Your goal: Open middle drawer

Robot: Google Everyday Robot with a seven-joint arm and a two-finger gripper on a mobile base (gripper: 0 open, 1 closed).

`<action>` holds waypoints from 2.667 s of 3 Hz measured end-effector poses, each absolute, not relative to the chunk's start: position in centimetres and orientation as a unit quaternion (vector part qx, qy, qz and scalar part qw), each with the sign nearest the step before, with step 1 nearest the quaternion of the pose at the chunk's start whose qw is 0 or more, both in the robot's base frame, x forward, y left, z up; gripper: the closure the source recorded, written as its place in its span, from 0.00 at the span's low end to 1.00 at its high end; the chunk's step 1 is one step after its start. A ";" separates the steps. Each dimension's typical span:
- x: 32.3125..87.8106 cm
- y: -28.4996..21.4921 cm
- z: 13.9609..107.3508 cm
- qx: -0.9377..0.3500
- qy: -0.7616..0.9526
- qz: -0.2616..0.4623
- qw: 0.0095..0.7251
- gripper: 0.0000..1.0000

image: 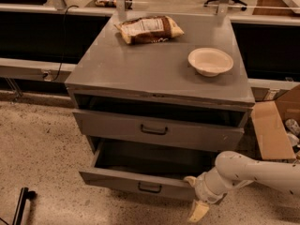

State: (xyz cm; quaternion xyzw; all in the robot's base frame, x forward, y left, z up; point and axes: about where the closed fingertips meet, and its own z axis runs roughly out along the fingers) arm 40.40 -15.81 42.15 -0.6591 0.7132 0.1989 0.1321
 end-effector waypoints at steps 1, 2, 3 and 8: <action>40.4 -15.8 42.7 -0.659 0.713 0.199 0.132 0.24; 40.4 -15.8 42.9 -0.659 0.713 0.199 0.132 0.06; 40.4 -15.8 43.0 -0.659 0.713 0.199 0.132 0.00; 46.4 -18.0 52.3 -0.682 0.699 0.127 0.173 0.19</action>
Offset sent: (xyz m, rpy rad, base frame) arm -0.0828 0.0079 0.1576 0.2713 -0.0656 0.2894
